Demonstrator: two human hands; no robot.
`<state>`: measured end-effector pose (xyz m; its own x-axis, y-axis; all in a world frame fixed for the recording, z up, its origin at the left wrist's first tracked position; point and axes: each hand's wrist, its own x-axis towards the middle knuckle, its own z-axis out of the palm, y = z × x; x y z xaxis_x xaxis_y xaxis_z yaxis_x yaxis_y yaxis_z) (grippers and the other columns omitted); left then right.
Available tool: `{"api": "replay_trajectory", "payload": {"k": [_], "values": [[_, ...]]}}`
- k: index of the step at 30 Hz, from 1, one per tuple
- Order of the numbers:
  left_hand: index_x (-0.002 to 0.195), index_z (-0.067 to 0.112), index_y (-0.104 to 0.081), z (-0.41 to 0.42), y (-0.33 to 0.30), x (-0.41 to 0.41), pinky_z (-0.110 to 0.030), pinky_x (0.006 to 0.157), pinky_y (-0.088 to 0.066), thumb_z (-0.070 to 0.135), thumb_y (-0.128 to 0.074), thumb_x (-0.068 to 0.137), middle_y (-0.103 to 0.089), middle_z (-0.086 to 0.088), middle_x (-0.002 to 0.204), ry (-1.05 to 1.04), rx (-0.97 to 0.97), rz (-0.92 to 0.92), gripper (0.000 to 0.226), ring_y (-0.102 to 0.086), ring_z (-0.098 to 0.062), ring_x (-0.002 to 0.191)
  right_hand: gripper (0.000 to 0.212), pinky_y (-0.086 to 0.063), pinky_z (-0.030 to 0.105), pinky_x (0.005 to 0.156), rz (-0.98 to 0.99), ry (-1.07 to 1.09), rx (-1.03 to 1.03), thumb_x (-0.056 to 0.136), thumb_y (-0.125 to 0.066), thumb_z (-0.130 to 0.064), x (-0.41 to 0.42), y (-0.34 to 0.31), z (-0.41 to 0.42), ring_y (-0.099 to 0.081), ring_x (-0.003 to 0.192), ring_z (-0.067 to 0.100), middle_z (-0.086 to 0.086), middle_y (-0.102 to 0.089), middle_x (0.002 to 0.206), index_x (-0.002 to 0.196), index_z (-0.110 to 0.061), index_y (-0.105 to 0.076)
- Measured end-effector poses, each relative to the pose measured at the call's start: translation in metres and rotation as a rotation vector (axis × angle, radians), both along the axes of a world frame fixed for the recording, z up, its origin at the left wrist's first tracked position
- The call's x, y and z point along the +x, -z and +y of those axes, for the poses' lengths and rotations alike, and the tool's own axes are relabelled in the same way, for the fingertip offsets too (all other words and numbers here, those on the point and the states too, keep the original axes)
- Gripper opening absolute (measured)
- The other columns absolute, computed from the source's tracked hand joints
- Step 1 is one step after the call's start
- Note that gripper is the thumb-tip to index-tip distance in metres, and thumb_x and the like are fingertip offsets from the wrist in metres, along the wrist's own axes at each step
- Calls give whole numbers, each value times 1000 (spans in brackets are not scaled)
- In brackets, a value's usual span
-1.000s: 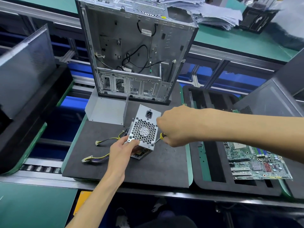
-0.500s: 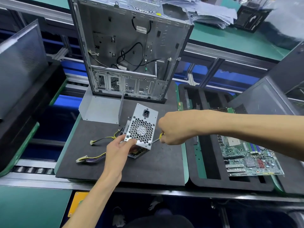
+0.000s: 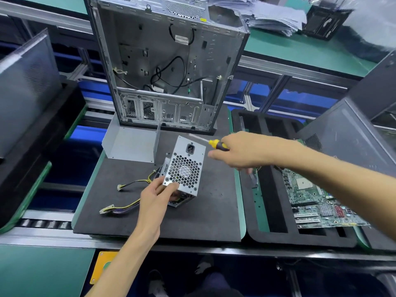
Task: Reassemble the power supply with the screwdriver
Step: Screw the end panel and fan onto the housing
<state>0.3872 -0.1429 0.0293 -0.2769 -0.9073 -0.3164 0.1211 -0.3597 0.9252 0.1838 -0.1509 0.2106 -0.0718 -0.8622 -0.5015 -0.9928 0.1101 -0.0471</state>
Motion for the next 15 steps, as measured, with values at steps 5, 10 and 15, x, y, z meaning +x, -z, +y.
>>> {"api": "replay_trajectory", "payload": {"k": [5,10,15], "values": [[98,30,-72,6,1,-13,-21,67,-55,12,-74,89,-77,7,87,-28,-37,-33,20,-67,-5,74,41,-60,51,79,-538,462,-297,97,-57,-55,-3,68,14,-74,84,25,10,-68,94,88,-16,-46],[99,22,-70,18,-5,-34,-15,66,-52,9,-81,83,-76,10,85,66,-143,-97,23,-62,-4,69,46,-46,32,62,-647,708,-465,90,-66,-58,2,116,26,-53,65,15,-1,-50,79,84,-20,-40],[93,29,-64,34,-1,-60,-13,63,-48,15,-83,81,-67,19,72,183,-203,-229,27,-56,-3,64,56,-54,43,78,-726,834,-420,80,-77,-58,-12,138,37,-59,88,24,1,-53,97,99,-17,-43]]}}
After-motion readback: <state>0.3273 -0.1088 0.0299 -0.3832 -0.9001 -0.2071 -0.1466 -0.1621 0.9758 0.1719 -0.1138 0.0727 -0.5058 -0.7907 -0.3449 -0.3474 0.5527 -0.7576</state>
